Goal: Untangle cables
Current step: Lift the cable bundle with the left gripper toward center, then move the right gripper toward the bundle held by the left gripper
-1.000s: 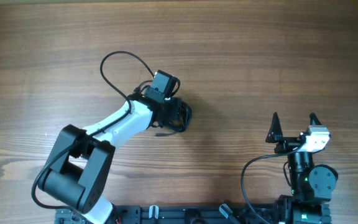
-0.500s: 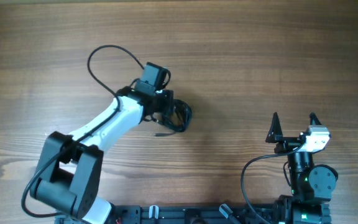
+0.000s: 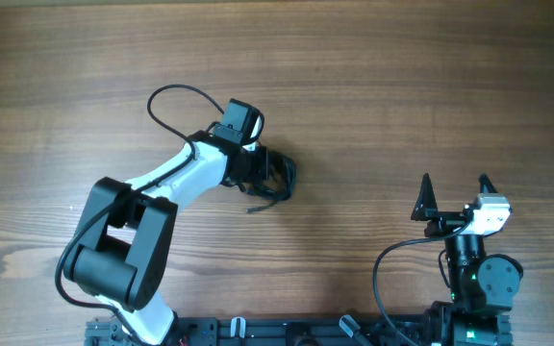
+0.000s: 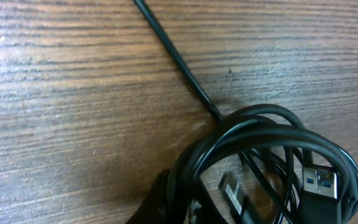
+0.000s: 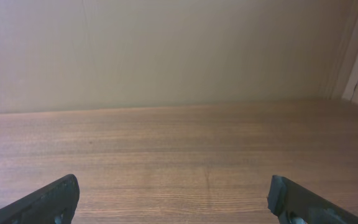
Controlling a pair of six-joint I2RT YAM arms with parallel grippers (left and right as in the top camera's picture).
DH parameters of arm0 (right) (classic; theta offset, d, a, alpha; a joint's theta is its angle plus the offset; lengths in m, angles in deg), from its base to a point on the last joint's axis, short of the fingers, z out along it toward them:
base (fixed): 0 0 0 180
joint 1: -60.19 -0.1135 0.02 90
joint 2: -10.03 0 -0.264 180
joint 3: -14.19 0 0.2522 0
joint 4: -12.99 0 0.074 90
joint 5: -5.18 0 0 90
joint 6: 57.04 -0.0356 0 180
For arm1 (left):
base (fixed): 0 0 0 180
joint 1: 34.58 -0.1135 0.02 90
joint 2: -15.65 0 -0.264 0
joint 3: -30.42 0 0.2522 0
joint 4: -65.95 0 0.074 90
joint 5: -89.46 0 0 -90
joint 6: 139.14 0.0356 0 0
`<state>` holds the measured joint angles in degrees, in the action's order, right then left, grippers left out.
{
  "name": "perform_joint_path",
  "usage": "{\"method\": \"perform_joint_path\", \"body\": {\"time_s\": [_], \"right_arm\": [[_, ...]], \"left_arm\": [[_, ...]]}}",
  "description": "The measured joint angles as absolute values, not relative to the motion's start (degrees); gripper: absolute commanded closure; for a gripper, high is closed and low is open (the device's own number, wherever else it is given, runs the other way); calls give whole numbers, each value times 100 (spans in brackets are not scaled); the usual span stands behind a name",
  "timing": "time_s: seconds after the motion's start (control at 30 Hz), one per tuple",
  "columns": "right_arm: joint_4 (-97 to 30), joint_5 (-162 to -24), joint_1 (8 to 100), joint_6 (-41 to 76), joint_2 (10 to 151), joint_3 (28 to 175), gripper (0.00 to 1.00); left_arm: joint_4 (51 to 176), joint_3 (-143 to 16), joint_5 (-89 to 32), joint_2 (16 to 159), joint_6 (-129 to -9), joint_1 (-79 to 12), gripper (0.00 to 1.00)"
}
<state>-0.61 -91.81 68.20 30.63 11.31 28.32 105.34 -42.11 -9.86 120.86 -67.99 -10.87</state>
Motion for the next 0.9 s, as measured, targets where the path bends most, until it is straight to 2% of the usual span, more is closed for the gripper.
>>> {"method": "perform_joint_path", "body": {"time_s": [0.13, 0.3, 0.33, 0.37, 0.5, 0.57, 0.7, 0.83, 0.9], "right_arm": [[-61, -9181, 6820, 3061, 1131, 2832, 0], [-52, -9255, 6820, 2899, 1131, 2832, 0], [-35, -9509, 6820, 2403, 1131, 2832, 0], [29, -10007, 6825, 1288, 1131, 2832, 0], [53, -11935, 6816, -1706, 1185, 2832, 0], [55, -12407, 6816, -2132, 1247, 2832, 1], [-126, -13047, 6816, -1625, 1461, 2875, 3], [-863, -13246, 6805, -554, 2739, 3728, 6], [-1053, -13294, 6665, -134, 3452, 4257, 7]], "left_arm": [[11238, -4281, -964, 11581, -7245, -1286, 96], [11524, -4416, -943, 10479, -8670, -1603, 96], [11599, -4427, -943, 10333, -9256, -1638, 96], [11620, -4427, -943, 10333, -9621, -1638, 96], [11616, -4427, -943, 10333, -10687, -1638, 96], [11616, -4427, -943, 10333, -10880, -1638, 96], [11579, -4427, -1150, 10333, -10241, -1638, 96], [11483, -4427, -2055, 10333, -8163, -1632, 96], [11424, -4427, -2422, 10333, -7645, -1632, 96]]}}
